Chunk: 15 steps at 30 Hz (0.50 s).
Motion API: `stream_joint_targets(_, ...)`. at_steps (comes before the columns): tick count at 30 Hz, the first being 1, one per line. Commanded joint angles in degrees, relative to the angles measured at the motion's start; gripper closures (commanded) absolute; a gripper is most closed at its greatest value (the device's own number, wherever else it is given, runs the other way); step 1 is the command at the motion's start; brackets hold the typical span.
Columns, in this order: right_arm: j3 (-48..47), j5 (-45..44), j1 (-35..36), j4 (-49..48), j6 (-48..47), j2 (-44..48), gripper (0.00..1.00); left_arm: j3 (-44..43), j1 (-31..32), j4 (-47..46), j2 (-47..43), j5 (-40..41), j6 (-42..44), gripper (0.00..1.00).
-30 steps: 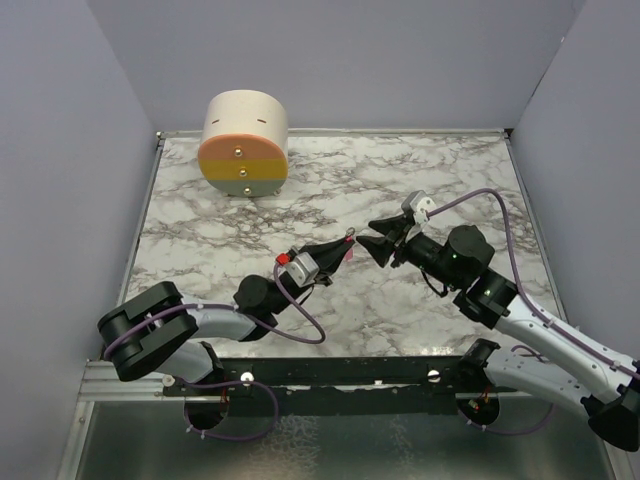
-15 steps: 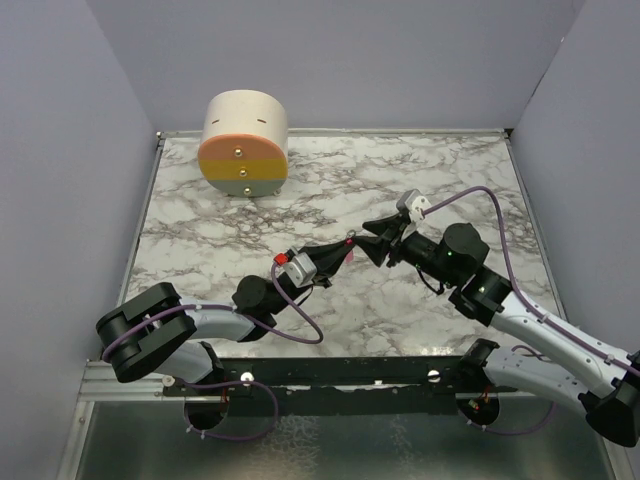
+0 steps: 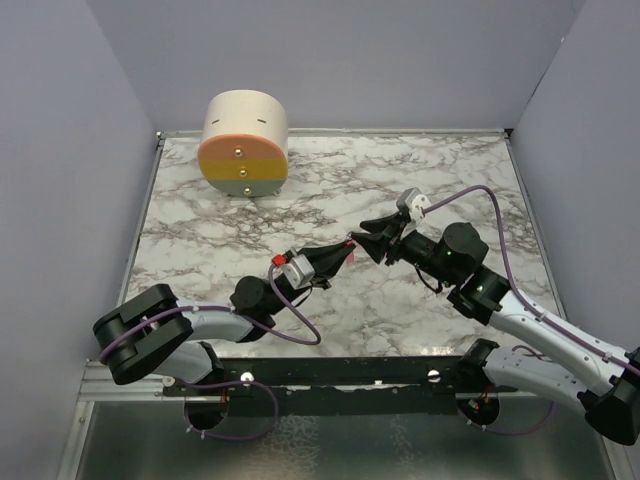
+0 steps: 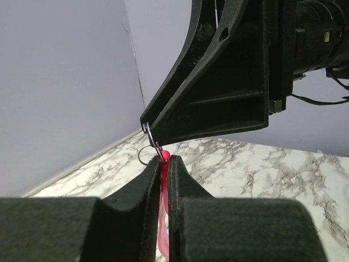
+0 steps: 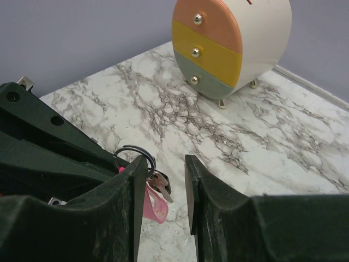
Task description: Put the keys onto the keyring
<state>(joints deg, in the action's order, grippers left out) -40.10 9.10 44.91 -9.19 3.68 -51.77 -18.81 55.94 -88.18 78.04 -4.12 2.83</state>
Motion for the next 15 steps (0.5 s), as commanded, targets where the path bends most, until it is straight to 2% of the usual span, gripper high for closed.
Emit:
stream_joint_targets(1, 0.67, 0.8, -0.06, -2.83, 0.87, -0.22, 0.67, 0.57, -0.21, -12.62, -1.26, -1.99, -1.23, 1.0)
stream_joint_targets(15, 0.9, 2.58, 0.01, -3.73, 1.89, -0.77, 0.83, 0.04, -0.35, -12.63, -0.73, -2.21, -1.34, 1.0)
